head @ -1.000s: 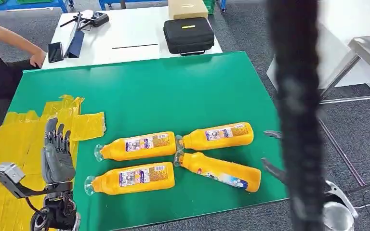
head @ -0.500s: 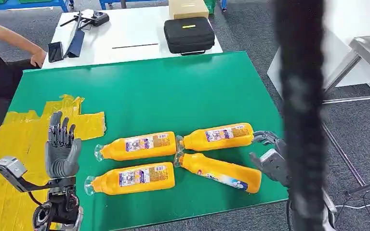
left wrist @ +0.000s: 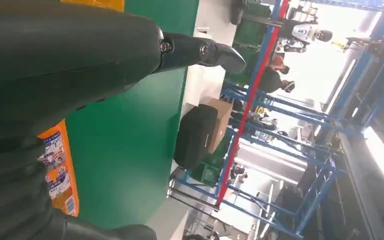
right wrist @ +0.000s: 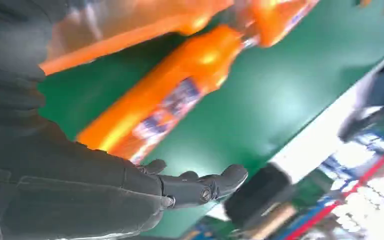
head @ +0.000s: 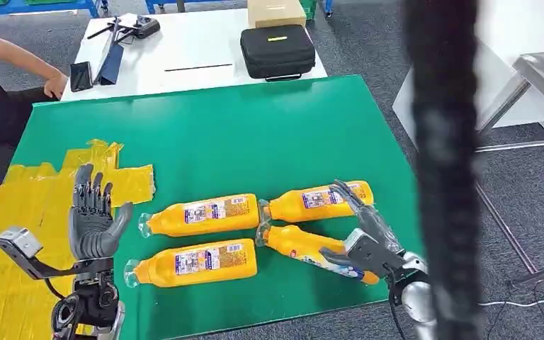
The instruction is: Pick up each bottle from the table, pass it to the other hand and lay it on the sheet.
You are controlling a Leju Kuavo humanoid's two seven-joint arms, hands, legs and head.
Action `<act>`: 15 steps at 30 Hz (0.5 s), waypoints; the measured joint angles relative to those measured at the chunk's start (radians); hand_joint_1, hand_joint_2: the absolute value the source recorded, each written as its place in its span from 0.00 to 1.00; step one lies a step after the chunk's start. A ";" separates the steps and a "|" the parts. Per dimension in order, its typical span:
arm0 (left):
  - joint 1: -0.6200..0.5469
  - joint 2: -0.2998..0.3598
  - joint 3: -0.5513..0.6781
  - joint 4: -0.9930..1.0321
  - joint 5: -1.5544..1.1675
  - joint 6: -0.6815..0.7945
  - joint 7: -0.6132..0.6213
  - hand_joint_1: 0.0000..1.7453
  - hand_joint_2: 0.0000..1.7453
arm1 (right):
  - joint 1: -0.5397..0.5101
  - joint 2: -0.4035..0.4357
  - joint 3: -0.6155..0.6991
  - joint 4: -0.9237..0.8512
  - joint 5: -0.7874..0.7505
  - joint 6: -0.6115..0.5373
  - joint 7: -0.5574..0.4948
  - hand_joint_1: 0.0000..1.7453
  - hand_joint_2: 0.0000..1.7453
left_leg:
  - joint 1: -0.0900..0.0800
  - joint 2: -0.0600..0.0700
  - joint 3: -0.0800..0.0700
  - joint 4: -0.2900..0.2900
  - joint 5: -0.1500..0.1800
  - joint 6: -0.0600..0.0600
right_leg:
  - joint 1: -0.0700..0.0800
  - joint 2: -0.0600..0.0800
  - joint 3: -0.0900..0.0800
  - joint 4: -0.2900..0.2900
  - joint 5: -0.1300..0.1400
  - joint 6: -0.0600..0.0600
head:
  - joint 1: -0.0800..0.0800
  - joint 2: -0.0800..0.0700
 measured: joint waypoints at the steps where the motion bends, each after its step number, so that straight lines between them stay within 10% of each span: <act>1: 0.001 0.000 0.001 0.000 0.000 0.000 0.000 0.00 1.00 | 0.000 -0.009 0.016 -0.001 0.009 0.000 0.011 0.00 1.00 | 0.000 0.000 0.000 0.000 0.000 0.000 | 0.000 0.000 0.000 0.000 0.000 0.000 | 0.000 0.000; 15: 0.005 0.007 0.003 0.000 0.005 0.005 0.000 0.00 1.00 | 0.033 -0.064 0.148 -0.006 0.162 0.009 0.159 0.00 1.00 | 0.000 0.000 -0.001 0.000 0.000 0.000 | 0.000 0.000 -0.001 0.000 0.000 0.000 | 0.000 0.000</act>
